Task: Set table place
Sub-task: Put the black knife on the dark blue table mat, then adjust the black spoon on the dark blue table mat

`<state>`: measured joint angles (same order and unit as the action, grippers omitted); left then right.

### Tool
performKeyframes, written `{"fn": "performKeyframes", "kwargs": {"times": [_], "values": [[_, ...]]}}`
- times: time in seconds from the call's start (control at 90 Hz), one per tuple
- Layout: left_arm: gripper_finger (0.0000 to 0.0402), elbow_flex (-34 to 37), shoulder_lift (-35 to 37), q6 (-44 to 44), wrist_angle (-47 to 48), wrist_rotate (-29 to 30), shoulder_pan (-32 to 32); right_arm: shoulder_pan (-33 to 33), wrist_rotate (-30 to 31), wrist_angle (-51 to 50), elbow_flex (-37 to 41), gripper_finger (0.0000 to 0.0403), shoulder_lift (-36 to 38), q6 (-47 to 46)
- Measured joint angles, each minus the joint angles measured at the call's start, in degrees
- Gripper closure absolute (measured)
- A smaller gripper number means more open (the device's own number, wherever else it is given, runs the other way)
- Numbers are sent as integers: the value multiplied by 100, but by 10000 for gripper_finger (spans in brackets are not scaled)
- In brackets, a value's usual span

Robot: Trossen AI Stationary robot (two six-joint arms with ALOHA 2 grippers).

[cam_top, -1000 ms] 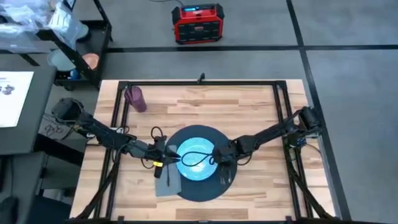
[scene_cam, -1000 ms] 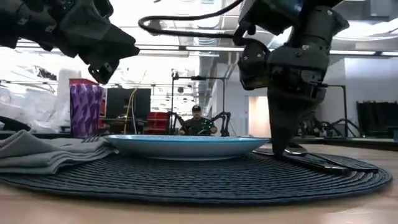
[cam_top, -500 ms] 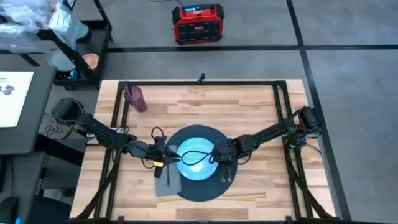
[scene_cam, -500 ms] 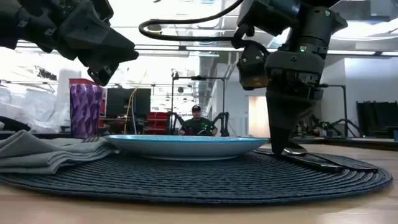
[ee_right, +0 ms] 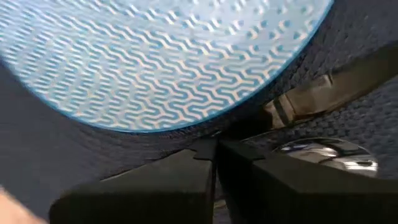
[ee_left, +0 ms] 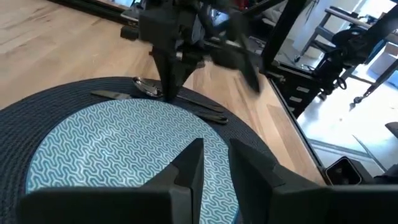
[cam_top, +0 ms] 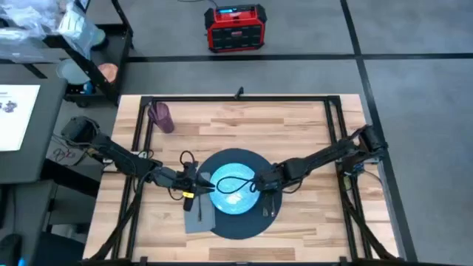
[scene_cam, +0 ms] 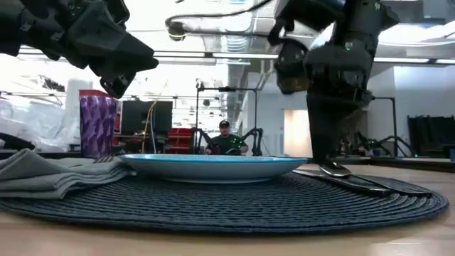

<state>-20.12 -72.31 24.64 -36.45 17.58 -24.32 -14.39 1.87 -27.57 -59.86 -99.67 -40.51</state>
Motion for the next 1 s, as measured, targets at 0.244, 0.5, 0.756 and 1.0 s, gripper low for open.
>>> {"fn": "performKeyframes", "kwargs": {"times": [0.244, 0.5, 0.756, 1.0], "values": [[345, 0, 0, 0, 11, 0, 0, -36, 104, -618, -7, 403, 468, -81], [345, 0, 0, 0, 11, -2, 0, -36, 245, -1343, -4, 403, 504, -147], [345, 0, 0, 0, 11, -2, 0, 12, 741, -1319, 116, 403, 470, 4], [345, 0, 0, 11, 11, -2, -2, 107, 736, -899, 421, 403, 465, 50]]}}
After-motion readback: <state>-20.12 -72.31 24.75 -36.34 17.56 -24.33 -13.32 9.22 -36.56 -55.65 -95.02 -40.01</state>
